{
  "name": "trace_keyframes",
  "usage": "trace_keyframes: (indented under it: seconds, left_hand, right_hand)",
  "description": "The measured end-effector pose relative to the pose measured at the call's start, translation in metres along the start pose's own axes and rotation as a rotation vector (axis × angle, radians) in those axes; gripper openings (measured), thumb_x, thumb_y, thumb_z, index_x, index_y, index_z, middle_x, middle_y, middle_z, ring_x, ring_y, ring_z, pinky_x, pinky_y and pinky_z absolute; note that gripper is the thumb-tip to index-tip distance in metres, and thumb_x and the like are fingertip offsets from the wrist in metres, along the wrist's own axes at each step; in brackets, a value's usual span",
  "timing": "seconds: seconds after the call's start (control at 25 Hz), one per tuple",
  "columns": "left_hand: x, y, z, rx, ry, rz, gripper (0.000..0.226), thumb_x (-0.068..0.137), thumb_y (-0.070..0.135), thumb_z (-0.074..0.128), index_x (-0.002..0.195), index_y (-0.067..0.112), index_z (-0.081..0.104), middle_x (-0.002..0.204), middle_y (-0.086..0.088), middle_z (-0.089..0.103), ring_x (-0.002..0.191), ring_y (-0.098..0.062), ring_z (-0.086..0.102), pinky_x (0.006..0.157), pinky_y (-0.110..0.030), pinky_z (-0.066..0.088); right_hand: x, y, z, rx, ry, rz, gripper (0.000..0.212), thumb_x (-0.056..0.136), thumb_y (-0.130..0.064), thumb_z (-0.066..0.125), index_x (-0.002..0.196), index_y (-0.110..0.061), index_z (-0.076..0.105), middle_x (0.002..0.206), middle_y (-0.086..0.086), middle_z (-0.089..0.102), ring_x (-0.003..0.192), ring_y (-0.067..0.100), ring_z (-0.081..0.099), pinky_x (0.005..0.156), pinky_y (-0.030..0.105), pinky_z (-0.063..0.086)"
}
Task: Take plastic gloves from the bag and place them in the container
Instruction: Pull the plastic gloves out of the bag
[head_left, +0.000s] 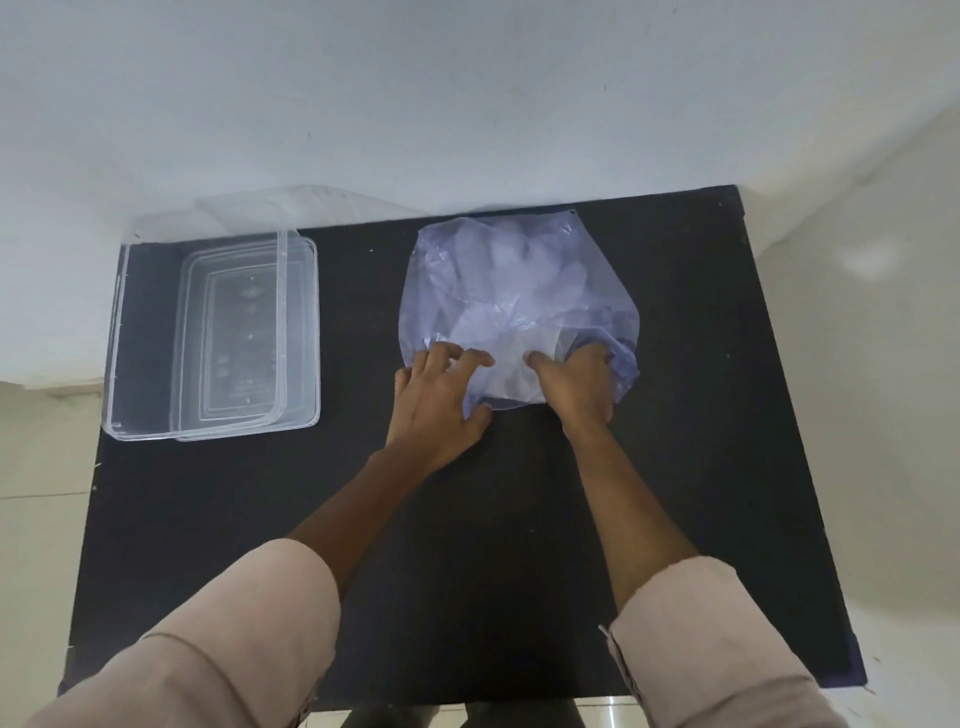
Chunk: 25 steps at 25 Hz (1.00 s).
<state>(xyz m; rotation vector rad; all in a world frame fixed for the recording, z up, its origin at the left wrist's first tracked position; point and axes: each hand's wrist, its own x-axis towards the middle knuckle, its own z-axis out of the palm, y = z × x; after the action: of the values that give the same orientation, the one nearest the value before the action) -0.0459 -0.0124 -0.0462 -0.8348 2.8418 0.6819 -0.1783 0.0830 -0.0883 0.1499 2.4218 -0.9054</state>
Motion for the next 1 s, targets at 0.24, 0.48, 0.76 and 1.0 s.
trace_keyframes:
  seconds: [0.24, 0.48, 0.76, 1.0]
  left_hand:
    - [-0.004, 0.001, 0.014, 0.173, -0.104, 0.008, 0.041, 0.077, 0.04, 0.062, 0.118, 0.034, 0.065, 0.154, -0.009, 0.029, 0.139, -0.033, 0.026, 0.111, -0.053, 0.022]
    - [-0.001, -0.004, -0.003, 0.122, -0.083, -0.075, 0.074, 0.078, 0.036, 0.061, 0.144, 0.014, 0.037, 0.148, -0.007, 0.038, 0.134, -0.03, 0.034, 0.108, -0.048, 0.027]
    - [0.0, -0.004, -0.009, -0.026, -0.084, -0.052, 0.077, 0.079, 0.03, 0.066, 0.146, 0.011, 0.034, 0.149, -0.008, 0.037, 0.133, -0.035, 0.037, 0.106, -0.052, 0.035]
    - [0.006, -0.017, -0.017, -0.076, -0.073, -0.111, 0.075, 0.079, 0.031, 0.065, 0.145, 0.012, 0.035, 0.151, -0.006, 0.034, 0.138, -0.033, 0.031, 0.105, -0.056, 0.037]
  right_hand:
    - [-0.001, -0.009, -0.009, 0.144, -0.127, 0.017, 0.02, 0.069, -0.022, 0.072, 0.063, -0.008, 0.059, 0.074, 0.01, 0.064, 0.07, 0.028, 0.063, 0.062, 0.041, 0.061]
    - [-0.023, -0.018, -0.024, 1.088, -0.231, 0.343, 0.018, 0.079, 0.001, 0.059, 0.075, -0.017, 0.062, 0.082, 0.004, 0.062, 0.082, 0.023, 0.061, 0.082, 0.047, 0.053]
    - [-0.032, -0.021, 0.003, 0.775, -0.195, 0.26, 0.009, 0.08, -0.006, 0.07, 0.084, -0.009, 0.062, 0.09, 0.01, 0.066, 0.085, 0.026, 0.065, 0.078, 0.043, 0.059]
    - [-0.05, 0.019, -0.036, 0.765, -0.382, 0.106, 0.011, 0.082, 0.0, 0.065, 0.079, -0.01, 0.067, 0.07, 0.003, 0.068, 0.064, 0.016, 0.066, 0.058, 0.029, 0.054]
